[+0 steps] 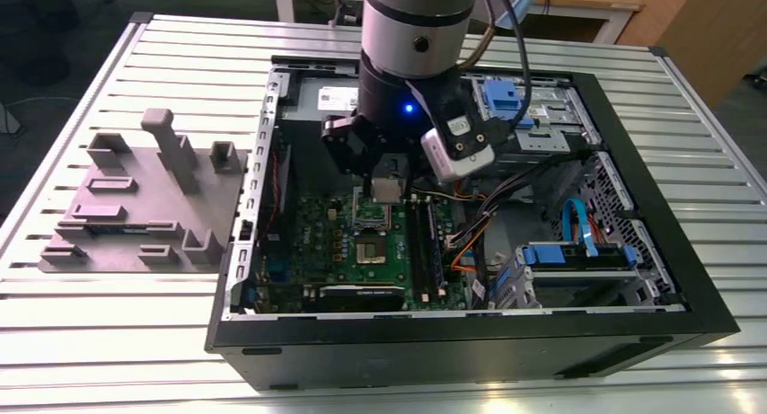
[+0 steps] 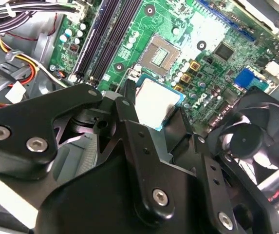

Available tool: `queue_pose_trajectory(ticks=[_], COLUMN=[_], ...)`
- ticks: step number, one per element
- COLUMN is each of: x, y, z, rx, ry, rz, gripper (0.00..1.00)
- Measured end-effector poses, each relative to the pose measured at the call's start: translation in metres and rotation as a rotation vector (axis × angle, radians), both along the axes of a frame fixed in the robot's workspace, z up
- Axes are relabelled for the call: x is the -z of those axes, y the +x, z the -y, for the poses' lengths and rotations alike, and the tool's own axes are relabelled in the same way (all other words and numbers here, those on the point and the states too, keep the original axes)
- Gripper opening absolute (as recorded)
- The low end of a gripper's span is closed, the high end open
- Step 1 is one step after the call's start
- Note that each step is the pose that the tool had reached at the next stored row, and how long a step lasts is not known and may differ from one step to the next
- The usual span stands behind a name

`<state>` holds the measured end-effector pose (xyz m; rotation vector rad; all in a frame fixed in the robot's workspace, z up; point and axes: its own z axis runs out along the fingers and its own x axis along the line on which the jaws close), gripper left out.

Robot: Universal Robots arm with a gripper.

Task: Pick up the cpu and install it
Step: 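Place the cpu into insertion slot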

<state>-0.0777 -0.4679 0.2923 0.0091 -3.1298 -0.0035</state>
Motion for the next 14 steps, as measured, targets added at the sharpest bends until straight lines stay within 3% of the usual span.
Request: queue_pose_trajectory(ticks=[2, 7, 14], x=[0.0036, 0.0101, 0.0226], y=[0.0001, 0.0000, 0.0000], z=[0.0008, 0.0090, 0.0106], rx=[0.000, 0.000, -0.002], ry=[0.0000, 0.0002, 0.0001], rz=[-0.0001, -0.0005, -0.0011], gripper=[0.47, 0.47, 0.47])
